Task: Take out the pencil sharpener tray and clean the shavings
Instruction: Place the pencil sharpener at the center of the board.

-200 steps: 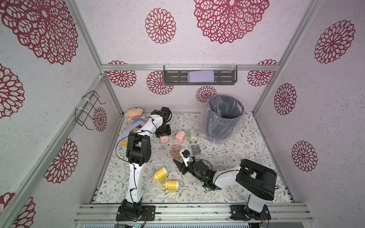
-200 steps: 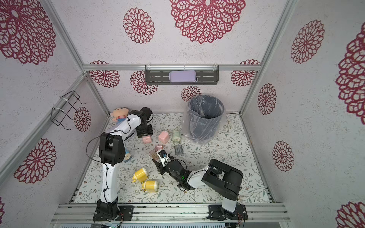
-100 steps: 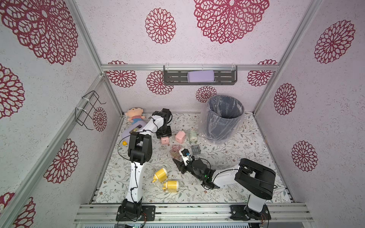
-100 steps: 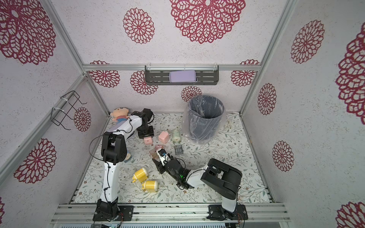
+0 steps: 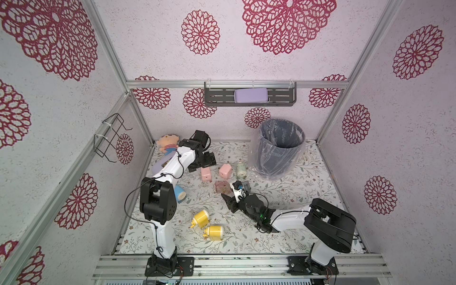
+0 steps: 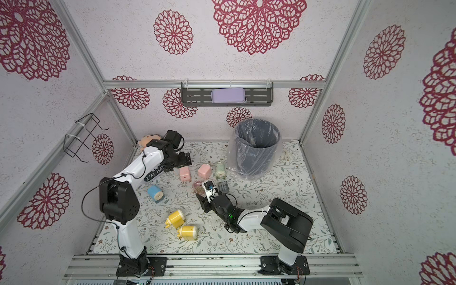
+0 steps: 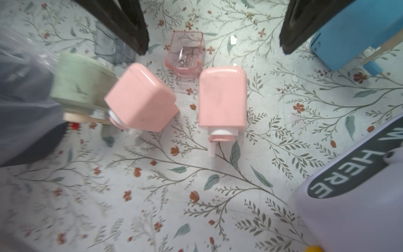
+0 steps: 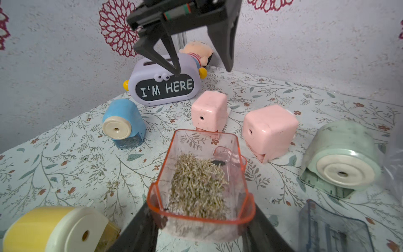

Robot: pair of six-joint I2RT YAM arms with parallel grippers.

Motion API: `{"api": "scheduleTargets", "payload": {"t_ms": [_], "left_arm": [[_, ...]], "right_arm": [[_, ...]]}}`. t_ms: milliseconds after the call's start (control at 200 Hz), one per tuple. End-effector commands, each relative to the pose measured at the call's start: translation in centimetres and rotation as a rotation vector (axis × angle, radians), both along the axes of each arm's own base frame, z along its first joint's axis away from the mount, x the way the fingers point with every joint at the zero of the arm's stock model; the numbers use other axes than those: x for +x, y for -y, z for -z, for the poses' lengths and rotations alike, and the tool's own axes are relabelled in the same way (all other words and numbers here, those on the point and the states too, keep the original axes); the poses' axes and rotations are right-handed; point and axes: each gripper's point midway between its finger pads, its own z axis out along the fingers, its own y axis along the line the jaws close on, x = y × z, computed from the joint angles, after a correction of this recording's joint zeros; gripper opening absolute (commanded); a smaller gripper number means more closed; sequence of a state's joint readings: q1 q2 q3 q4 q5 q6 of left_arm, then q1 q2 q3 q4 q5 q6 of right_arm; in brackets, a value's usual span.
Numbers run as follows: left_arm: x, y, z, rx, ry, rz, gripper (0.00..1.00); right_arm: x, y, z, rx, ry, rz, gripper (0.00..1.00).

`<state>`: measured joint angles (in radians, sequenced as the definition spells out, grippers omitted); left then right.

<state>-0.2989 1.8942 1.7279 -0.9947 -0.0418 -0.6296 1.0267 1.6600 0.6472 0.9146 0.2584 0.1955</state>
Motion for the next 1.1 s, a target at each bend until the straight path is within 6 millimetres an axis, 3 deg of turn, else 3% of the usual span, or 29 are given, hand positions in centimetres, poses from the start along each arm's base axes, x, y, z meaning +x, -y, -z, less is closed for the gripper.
{"api": "scheduleTargets", "payload": {"t_ms": [0,110,310,630,881,1096], "left_arm": [[-0.5,1.5,-3.4,-0.079,0.139,0.004,0.97],[-2.7,2.7,-5.3,-0.134,0.223,0.032,0.97],[-6.7,5.0,-6.4,-0.216,0.342,0.087,0.97],[-10.3,4.4,-8.1,-0.28,0.66,0.09,0.98],[-10.7,4.8,-7.8,-0.225,0.794,0.174,0.97],[-11.5,4.9,-5.7,-0.214,0.805,0.208,0.98]], "right_arm": [[0.0,1.3,-2.7,0.047,0.017,0.015,0.38],[-0.4,2.8,-3.5,0.044,0.017,0.034,0.39],[-1.1,6.3,-4.9,0.056,0.015,0.081,0.39],[-0.8,12.8,-8.9,0.074,0.032,0.202,0.39],[2.2,17.7,-13.7,0.052,0.075,0.334,0.39],[6.7,19.6,-17.6,0.007,0.085,0.416,0.39]]}}
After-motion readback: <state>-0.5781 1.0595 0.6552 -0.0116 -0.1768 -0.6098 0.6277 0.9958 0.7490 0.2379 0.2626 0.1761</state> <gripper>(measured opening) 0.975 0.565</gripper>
